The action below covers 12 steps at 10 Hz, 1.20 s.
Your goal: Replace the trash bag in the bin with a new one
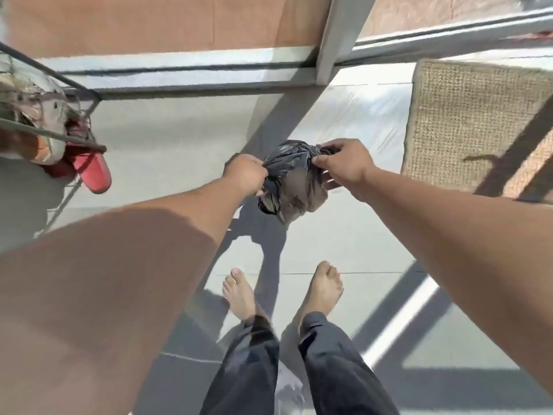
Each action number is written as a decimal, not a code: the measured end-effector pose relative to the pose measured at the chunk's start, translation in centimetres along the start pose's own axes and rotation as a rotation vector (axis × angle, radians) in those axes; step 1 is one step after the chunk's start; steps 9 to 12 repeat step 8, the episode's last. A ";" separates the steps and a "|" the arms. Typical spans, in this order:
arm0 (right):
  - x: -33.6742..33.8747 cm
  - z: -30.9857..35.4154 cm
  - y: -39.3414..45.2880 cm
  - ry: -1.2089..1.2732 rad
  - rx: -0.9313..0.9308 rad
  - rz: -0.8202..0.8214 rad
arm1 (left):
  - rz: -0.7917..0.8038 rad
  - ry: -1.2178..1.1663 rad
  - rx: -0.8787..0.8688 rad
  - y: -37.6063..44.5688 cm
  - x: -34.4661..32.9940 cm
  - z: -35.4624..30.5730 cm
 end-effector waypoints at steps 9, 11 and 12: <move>-6.9 -10.8 4.4 -0.619 0.126 0.160 | 0.009 0.188 -0.031 10.3 -6.2 7.8; -6.9 -10.8 4.4 -0.619 0.126 0.160 | 0.009 0.188 -0.031 10.3 -6.2 7.8; -6.9 -10.8 4.4 -0.619 0.126 0.160 | 0.009 0.188 -0.031 10.3 -6.2 7.8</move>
Point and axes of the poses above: each hand's wrist, its own y-axis towards the middle knuckle, its own x-axis out of the back of the hand, z = x × y, the point moved 3 cm from there along y, towards the middle knuckle, and after that the axes turned 11 degrees about x, right-handed, at the moved point
